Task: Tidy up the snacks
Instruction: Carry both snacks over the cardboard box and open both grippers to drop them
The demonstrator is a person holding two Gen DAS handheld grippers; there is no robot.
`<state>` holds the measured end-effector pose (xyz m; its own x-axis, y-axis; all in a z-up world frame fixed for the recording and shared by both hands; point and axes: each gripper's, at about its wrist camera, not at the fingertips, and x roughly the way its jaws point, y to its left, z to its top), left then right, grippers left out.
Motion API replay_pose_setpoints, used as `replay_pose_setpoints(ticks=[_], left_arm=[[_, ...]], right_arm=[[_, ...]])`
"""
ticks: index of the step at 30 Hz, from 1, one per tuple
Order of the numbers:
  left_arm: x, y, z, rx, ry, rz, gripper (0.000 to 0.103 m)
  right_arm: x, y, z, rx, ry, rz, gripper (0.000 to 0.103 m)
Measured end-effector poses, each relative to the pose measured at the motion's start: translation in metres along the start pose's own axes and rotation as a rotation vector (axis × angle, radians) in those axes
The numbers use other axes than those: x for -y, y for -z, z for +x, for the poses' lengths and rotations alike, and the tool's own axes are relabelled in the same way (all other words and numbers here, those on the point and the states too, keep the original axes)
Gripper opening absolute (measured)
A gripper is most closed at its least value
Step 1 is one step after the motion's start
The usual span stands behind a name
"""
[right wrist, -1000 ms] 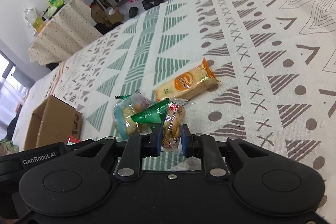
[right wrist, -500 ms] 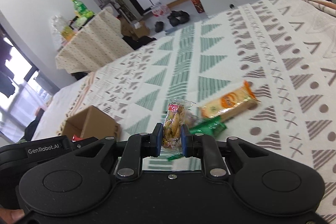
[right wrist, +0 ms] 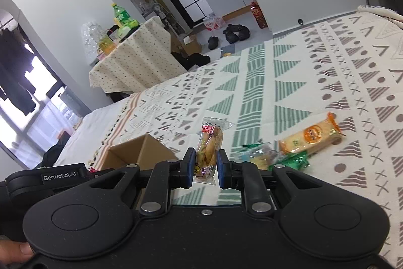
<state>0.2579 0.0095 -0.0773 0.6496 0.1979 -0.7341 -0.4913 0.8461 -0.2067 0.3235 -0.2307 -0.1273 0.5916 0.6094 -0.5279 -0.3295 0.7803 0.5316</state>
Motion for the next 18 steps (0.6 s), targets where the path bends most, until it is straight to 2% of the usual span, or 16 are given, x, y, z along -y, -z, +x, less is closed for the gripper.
replay_pose_setpoints(ticks=[18], left_arm=[[-0.041,-0.014,0.006,-0.008,0.007,-0.067,0.043]], right_arm=[[-0.046,0.001,0.017,0.022,-0.031,-0.054,0.018]])
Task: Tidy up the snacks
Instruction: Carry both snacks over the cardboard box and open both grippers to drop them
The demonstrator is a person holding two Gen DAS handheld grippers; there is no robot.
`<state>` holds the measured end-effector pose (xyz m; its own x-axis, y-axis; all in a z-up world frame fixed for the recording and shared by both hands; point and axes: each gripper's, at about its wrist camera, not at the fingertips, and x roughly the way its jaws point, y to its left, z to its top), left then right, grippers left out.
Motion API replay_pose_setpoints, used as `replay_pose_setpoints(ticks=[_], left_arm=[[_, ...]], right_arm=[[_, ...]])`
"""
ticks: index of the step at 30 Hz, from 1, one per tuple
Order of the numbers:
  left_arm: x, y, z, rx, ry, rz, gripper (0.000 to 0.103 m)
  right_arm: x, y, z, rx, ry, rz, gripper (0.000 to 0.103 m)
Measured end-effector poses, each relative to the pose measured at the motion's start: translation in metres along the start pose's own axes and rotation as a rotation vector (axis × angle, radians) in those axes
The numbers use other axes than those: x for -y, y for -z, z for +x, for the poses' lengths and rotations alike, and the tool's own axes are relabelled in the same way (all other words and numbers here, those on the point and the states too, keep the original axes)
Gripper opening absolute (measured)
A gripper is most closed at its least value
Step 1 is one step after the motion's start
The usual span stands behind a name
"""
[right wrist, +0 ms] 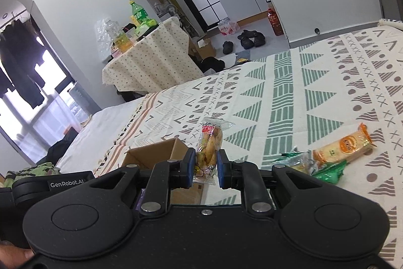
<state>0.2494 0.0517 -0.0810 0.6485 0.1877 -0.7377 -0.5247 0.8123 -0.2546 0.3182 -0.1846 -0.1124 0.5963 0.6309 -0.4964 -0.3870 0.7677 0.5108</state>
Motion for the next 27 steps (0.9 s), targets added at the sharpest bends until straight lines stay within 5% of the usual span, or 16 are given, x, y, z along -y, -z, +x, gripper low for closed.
replay_pose_setpoints(ticks=[17,27], left_arm=[[-0.042,-0.019,0.029,-0.047,0.057,-0.075,0.043],[-0.062,-0.027,0.038,-0.062,0.070,-0.103,0.062]], right_arm=[[-0.054,0.015,0.043,-0.062,-0.042,-0.087,0.018],[-0.075,0.026,0.064,-0.092,-0.041,-0.125,0.018]])
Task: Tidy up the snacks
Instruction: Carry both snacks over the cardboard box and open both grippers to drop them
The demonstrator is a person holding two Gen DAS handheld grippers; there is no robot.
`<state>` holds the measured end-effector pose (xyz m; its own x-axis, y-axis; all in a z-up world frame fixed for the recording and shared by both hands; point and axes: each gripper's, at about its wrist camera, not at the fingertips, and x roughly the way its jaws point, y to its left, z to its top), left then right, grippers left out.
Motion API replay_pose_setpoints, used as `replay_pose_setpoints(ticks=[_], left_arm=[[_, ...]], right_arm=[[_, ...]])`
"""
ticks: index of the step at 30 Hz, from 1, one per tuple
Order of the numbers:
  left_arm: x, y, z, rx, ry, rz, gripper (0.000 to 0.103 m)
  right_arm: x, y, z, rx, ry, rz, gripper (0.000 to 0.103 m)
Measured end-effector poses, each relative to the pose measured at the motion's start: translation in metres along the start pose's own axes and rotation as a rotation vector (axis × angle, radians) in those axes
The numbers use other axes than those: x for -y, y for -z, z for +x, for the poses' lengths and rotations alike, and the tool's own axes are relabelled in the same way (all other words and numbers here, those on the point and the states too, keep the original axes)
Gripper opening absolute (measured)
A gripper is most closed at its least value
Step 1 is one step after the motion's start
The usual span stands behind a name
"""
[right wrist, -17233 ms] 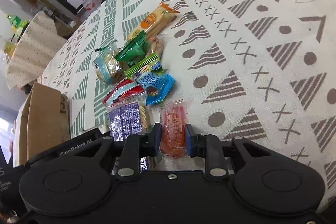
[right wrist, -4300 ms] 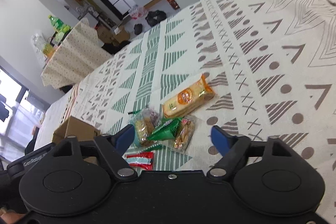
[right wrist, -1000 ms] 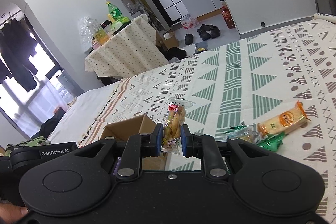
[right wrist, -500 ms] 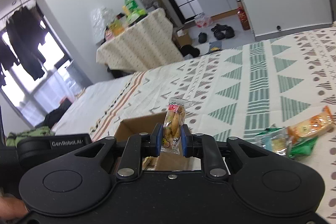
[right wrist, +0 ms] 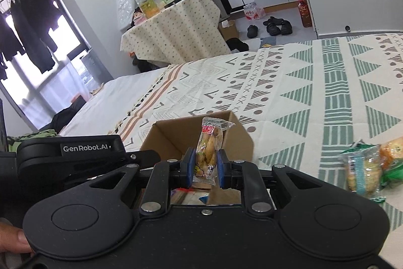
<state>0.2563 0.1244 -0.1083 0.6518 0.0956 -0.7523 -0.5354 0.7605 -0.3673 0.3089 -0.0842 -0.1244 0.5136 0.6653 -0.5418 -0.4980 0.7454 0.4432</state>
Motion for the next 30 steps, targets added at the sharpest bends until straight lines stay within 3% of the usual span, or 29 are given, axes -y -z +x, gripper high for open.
replay_pose_setpoints(ticks=[6,7,8,10,15,23,30], left_arm=[[-0.004,-0.003,-0.007,0.016,-0.036,0.002,0.074],[-0.004,-0.002,-0.008,0.015,-0.042,0.001,0.076],[-0.004,-0.001,-0.008,0.014,-0.049,0.001,0.077],[-0.002,0.000,-0.009,0.010,-0.064,-0.001,0.082],[0.007,0.005,-0.013,0.014,-0.074,0.010,0.090],[0.030,0.011,-0.023,0.002,-0.071,0.058,0.094],[0.050,0.017,-0.033,0.015,-0.084,0.067,0.102]], right_arm=[[-0.013,0.001,0.011,0.004,-0.046,-0.020,0.021],[-0.016,0.001,0.010,0.008,-0.060,-0.036,0.026],[-0.018,0.001,0.009,0.009,-0.058,-0.053,0.039],[-0.020,0.002,0.006,0.020,-0.039,-0.072,0.047],[-0.007,-0.001,-0.003,0.015,-0.034,-0.024,0.048],[0.012,-0.004,-0.029,0.024,0.008,0.009,0.068],[0.031,-0.009,-0.050,0.044,0.041,0.043,0.075]])
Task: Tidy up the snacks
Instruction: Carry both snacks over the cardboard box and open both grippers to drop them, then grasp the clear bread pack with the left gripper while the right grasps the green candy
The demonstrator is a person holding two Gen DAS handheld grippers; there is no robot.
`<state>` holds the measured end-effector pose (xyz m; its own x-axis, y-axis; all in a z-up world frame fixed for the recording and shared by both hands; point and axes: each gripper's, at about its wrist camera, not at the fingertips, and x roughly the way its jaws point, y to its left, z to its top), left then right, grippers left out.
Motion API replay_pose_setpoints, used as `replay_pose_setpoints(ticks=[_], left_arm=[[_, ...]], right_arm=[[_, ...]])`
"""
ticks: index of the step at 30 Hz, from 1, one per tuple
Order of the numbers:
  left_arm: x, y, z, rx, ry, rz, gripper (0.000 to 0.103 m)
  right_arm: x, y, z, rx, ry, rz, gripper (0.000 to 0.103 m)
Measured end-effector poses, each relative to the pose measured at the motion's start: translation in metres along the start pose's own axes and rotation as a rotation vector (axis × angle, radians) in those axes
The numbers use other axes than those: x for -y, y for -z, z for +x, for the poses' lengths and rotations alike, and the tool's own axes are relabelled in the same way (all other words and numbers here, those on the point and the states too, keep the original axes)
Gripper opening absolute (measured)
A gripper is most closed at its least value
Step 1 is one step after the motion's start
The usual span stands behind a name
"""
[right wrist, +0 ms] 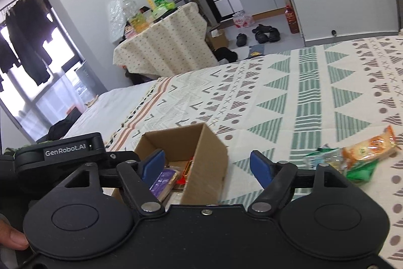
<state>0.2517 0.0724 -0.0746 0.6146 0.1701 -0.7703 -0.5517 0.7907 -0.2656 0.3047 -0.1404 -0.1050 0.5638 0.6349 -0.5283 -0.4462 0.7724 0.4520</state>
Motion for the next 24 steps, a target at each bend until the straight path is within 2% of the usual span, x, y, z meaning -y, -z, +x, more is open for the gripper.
replay_pose_setpoints(ticks=[10,24], left_arm=[[0.028,0.010,-0.007,0.007,0.026,0.032,0.103],[0.067,0.030,-0.002,0.003,0.069,0.104,0.103]], right_arm=[[0.026,-0.002,-0.025,-0.008,0.070,0.031,0.076],[0.070,-0.004,-0.049,0.027,0.108,0.127,0.090]])
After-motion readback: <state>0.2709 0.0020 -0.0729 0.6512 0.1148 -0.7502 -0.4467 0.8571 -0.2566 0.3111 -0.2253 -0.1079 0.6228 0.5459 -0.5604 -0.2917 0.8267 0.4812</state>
